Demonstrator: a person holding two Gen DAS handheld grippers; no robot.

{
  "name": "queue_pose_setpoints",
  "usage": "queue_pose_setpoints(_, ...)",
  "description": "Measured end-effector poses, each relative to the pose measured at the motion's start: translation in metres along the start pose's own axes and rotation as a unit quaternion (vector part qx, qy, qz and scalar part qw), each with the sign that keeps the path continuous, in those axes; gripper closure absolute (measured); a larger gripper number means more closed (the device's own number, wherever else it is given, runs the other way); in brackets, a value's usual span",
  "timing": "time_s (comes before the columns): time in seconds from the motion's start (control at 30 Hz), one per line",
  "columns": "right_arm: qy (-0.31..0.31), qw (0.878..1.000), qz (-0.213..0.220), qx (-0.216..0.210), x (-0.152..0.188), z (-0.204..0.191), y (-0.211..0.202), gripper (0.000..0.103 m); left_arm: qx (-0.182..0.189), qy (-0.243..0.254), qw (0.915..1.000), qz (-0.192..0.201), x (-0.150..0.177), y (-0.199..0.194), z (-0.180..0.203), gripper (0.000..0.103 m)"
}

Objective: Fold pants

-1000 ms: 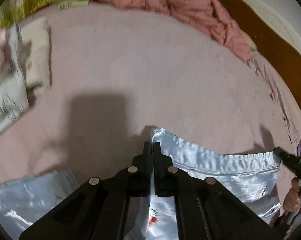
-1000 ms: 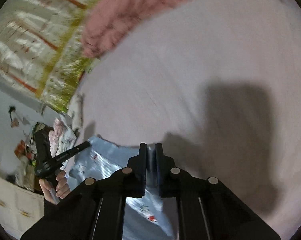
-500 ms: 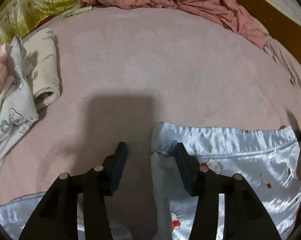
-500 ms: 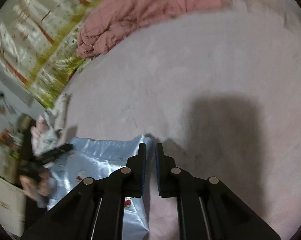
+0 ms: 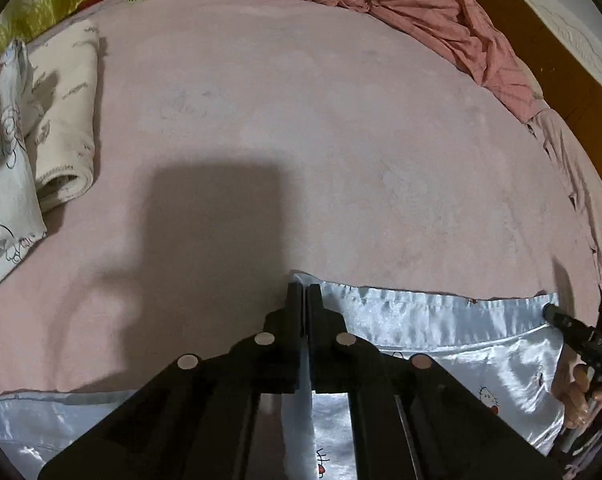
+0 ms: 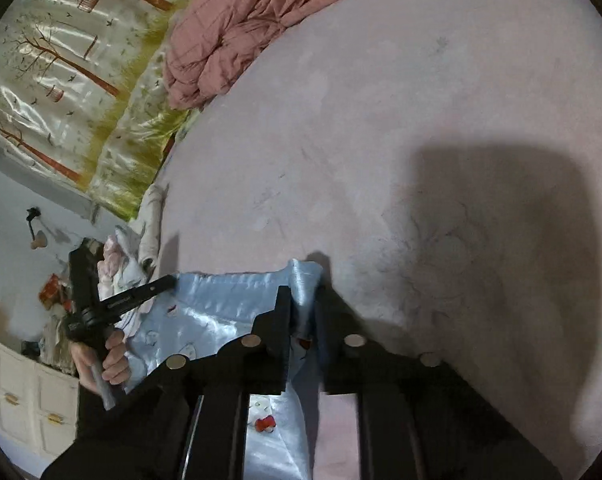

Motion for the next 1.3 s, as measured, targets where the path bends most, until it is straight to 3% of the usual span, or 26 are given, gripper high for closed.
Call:
queue_pose_setpoints(0.27, -0.040, 0.991, 0.129, 0.020, -0.008, -0.013, -0.035, 0.099, 0.005, 0.024, 0.9982, 0.055, -0.003, -0.012, 0.011, 0.101)
queue_pose_setpoints(0.37, -0.065, 0.982, 0.166, 0.065, -0.011, -0.022, -0.042, 0.099, 0.004, 0.027, 0.9977, 0.062, -0.005, -0.011, 0.009, 0.101)
queue_pose_setpoints(0.53, -0.103, 0.970, 0.180, 0.129, -0.008, -0.035, -0.042, 0.099, -0.026, 0.033, 0.9981, 0.045, -0.004, 0.010, 0.006, 0.100)
queue_pose_setpoints(0.67, -0.095, 0.970, 0.162, 0.157, -0.010, -0.029, -0.034, 0.098, -0.060, 0.053, 0.9956, 0.049, 0.002, 0.010, 0.009, 0.090)
queue_pose_setpoints(0.73, -0.087, 0.970, 0.154, 0.166, -0.010, -0.023, -0.030, 0.095, -0.080, 0.087, 0.9883, 0.096, 0.010, -0.012, 0.018, 0.080)
queue_pose_setpoints(0.8, -0.090, 0.967, 0.165, 0.173, -0.008, -0.025, -0.033, 0.094, -0.096, 0.121, 0.9769, 0.147, 0.023, -0.045, 0.029, 0.079)
queue_pose_setpoints(0.87, -0.096, 0.960, 0.205, 0.163, -0.003, -0.030, -0.051, 0.094, -0.102, 0.123, 0.9672, 0.198, 0.044, -0.083, 0.035, 0.079)
queue_pose_setpoints(0.97, -0.112, 0.948, 0.250, 0.161, 0.015, -0.037, -0.082, 0.083, -0.101, 0.113, 0.9530, 0.263, 0.094, -0.150, 0.042, 0.079)
queue_pose_setpoints(1.03, -0.115, 0.938, 0.286, 0.157, 0.033, -0.047, -0.110, 0.082, -0.123, 0.120, 0.9427, 0.286, 0.130, -0.184, 0.047, 0.076)
queue_pose_setpoints(1.1, -0.121, 0.937, 0.296, 0.140, 0.047, -0.059, -0.134, 0.082, -0.160, 0.123, 0.9321, 0.301, 0.166, -0.215, 0.050, 0.076)
queue_pose_setpoints(1.3, -0.161, 0.926, 0.330, 0.090, 0.129, -0.098, -0.211, 0.082, -0.193, 0.111, 0.9139, 0.339, 0.267, -0.277, 0.063, 0.076)
Point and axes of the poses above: each gripper's, at about its wrist camera, not at the fingertips, and y roughly the way its jaws point, z to its right, x to its underside, the point moved 2 cm from there along y, roughly the way its jaws point, and after that the axes turned 12 degrees about x, right-handed, at the moved point
